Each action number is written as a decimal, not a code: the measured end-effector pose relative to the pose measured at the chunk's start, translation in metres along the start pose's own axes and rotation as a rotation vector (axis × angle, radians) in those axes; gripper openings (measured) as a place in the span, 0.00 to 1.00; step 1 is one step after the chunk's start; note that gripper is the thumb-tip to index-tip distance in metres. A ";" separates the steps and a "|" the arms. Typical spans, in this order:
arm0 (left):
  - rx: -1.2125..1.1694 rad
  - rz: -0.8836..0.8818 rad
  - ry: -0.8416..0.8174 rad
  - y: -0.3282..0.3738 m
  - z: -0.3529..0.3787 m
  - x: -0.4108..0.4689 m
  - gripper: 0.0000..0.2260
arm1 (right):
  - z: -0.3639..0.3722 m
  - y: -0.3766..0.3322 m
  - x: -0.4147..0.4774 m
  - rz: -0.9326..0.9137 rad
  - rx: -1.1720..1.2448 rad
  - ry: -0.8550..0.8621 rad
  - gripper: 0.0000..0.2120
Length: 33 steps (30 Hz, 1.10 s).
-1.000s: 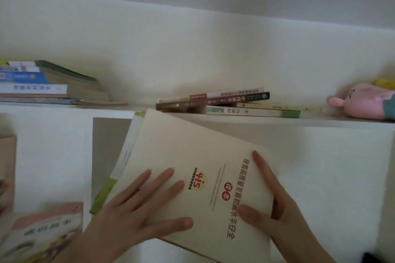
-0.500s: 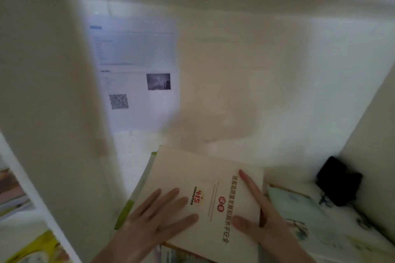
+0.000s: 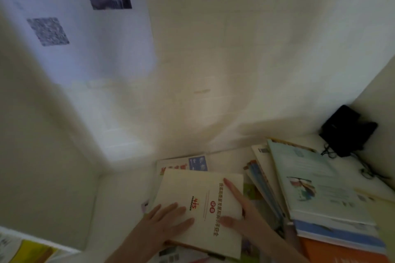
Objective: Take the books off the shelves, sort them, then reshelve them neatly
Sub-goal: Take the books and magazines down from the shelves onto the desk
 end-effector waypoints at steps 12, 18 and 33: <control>-0.126 -0.057 -0.024 -0.008 -0.032 0.023 0.28 | -0.013 -0.041 0.010 -0.162 -0.419 0.091 0.48; -0.082 -0.110 0.287 -0.029 -0.160 0.038 0.25 | -0.018 -0.150 -0.010 -0.514 -0.451 0.102 0.49; 0.015 -0.166 1.101 -0.008 -0.506 -0.084 0.25 | -0.014 -0.444 -0.174 -1.210 -0.317 0.225 0.42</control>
Point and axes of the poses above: each hand's wrist, its own x-axis towards the middle knuckle, its own z-axis out of the palm, y = z × x, the point moved 7 cm from there along x, towards the middle knuckle, and after that the axes turned 8 degrees about y, right-handed, at the moved point
